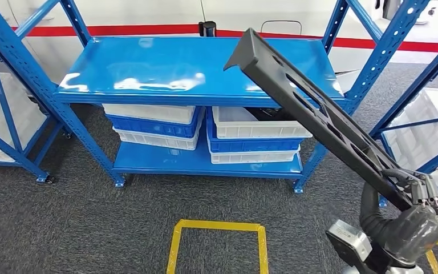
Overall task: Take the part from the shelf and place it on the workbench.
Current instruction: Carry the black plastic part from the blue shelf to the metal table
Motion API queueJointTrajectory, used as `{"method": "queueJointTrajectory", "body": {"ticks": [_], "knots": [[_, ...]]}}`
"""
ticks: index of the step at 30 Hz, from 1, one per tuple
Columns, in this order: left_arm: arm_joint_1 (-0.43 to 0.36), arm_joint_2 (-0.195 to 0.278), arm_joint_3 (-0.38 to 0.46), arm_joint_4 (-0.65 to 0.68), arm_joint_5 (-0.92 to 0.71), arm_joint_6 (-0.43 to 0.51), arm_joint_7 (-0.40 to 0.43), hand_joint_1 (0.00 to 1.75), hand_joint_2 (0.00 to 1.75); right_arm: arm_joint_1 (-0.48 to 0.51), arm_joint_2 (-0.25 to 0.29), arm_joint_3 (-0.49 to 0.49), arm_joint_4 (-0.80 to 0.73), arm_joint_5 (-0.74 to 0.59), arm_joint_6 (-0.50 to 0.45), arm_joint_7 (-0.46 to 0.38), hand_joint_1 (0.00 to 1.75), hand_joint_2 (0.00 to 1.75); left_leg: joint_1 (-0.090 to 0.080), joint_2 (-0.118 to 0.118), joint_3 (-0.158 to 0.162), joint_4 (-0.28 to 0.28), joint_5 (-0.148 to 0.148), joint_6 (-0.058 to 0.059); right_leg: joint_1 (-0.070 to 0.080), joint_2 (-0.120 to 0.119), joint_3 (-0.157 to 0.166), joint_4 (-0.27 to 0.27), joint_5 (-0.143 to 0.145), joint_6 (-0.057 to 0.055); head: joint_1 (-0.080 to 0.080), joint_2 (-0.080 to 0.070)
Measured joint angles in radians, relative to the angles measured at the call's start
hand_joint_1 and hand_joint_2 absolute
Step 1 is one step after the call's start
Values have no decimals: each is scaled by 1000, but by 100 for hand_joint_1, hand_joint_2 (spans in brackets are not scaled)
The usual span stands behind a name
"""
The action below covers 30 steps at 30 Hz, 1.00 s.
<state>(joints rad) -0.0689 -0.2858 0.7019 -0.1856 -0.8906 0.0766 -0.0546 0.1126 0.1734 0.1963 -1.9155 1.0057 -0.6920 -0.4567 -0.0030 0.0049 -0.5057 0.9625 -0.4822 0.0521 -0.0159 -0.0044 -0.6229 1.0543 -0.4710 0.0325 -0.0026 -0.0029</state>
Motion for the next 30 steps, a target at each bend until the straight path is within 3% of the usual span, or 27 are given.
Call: {"method": "queueJointTrajectory", "body": {"ticks": [2, 3, 4, 5, 7, 9, 11, 13, 14, 16, 18, 19, 20, 21, 23, 25, 28, 30], "knots": [[-2, -5, 0, 0, 1, 6, 0, 0, 175, -14, -6, 8, 21, -27, 0, 3, 175, 175, 0, 4, -25, -1, 19, 5, -1, 1, -42, 119, -81, -11, 4, 0], [-2, -6, 0, 0, 1, 8, 0, 0, 175, -20, -10, 12, 34, -38, 0, 3, 175, 175, -1, 7, -37, -1, 29, 6, -2, 1, -57, 182, -110, -10, 5, 0], [-1, -8, 0, 0, 2, 8, 0, 0, 175, -25, -13, 16, 48, -45, 0, 3, 175, 175, -1, 9, -47, 0, 38, 5, -3, 1, -60, 221, -120, -3, 5, 0], [-1, -8, 0, 0, 3, 9, -1, 0, 175, -30, -16, 19, 59, -50, 0, 3, 175, 175, -1, 10, -57, 2, 47, 3, -4, 1, -44, 225, -113, 8, 6, 0], [-1, -10, 1, 0, 8, 12, -3, 0, 175, -43, -19, 27, 78, -56, 0, 7, 175, 175, 0, 10, -77, 10, 61, -4, -9, 1, 39, 125, -72, 30, 6, 0], [-2, -12, 3, 0, 16, 17, -7, 0, 175, -63, -23, 40, 95, -65, 0, 17, 175, 175, -4, 9, -99, 27, 70, -13, -8, 3, 129, -11, -57, 34, 6, 0], [-2, -12, 8, 0, 28, 22, -14, 0, 175, -80, -30, 57, 114, -79, 0, 30, 175, 175, -8, 9, -115, 40, 80, -23, -3, 6, 153, -66, -65, 24, 5, 0], [0, -12, 19, 0, 42, 30, -20, 0, 175, -94, -37, 73, 137, -95, 0, 39, 175, 175, -6, 7, -124, 46, 85, -30, -8, 6, 138, -67, -60, 9, 5, 0], [0, -12, 25, 0, 48, 35, -23, 0, 175, -104, -40, 83, 150, -103, 0, 41, 175, 175, -4, 5, -132, 58, 70, -35, -12, 5, 133, -66, -53, -3, 3, 0], [1, -12, 35, 0, 59, 44, -30, 0, 175, -128, -45, 103, 175, -122, 0, 43, 175, 175, 1, 0, -164, 140, -9, -47, -14, 4, 117, -66, -35, -24, 1, 0], [0, -13, 46, 0, 66, 52, -39, 0, 175, -149, -49, 122, 199, -143, 0, 35, 175, 175, 5, -2, -202, 270, -92, -57, -11, 4, 96, -65, -16, -33, -1, 0], [0, -13, 50, 0, 69, 56, -44, 0, 175, -156, -50, 129, 212, -153, 0, 27, 175, 175, 7, -3, -209, 315, -106, -59, -10, 3, 85, -65, -8, -32, -1, 0], [0, -13, 54, 0, 72, 60, -50, 0, 175, -162, -52, 134, 224, -162, 0, 19, 175, 175, 8, -3, -198, 326, -99, -59, -9, 3, 76, -65, -1, -30, -1, 0], [0, -13, 59, 0, 75, 64, -56, 0, 175, -165, -52, 138, 235, -169, 0, 9, 175, 175, 8, -3, -168, 299, -76, -56, -9, 3, 68, -64, 6, -28, -1, 0], [0, -13, 68, 0, 80, 70, -67, 0, 175, -166, -52, 140, 248, -177, 0, -9, 175, 175, 6, -6, -66, 159, -33, -44, -7, 3, 58, -64, 17, -22, -1, 0], [-1, -13, 74, 0, 84, 74, -75, 0, 175, -168, -50, 141, 255, -181, 0, -23, 175, 175, 2, -9, 8, 43, -24, -33, -4, 2, 52, -64, 28, -12, 0, 0], [-1, -17, 82, 0, 89, 79, -81, 0, 175, -167, -47, 141, 264, -186, 0, -44, 175, 175, -4, -8, 13, 13, -16, -19, -3, 0, 46, -65, 41, 7, -1, 0], [-2, -21, 90, 0, 98, 88, -83, 0, 175, -162, -45, 140, 269, -190, 0, -63, 175, 175, -1, -3, 2, 5, 3, -2, -1, 1, 23, -32, 13, 7, 0, 0]]}}
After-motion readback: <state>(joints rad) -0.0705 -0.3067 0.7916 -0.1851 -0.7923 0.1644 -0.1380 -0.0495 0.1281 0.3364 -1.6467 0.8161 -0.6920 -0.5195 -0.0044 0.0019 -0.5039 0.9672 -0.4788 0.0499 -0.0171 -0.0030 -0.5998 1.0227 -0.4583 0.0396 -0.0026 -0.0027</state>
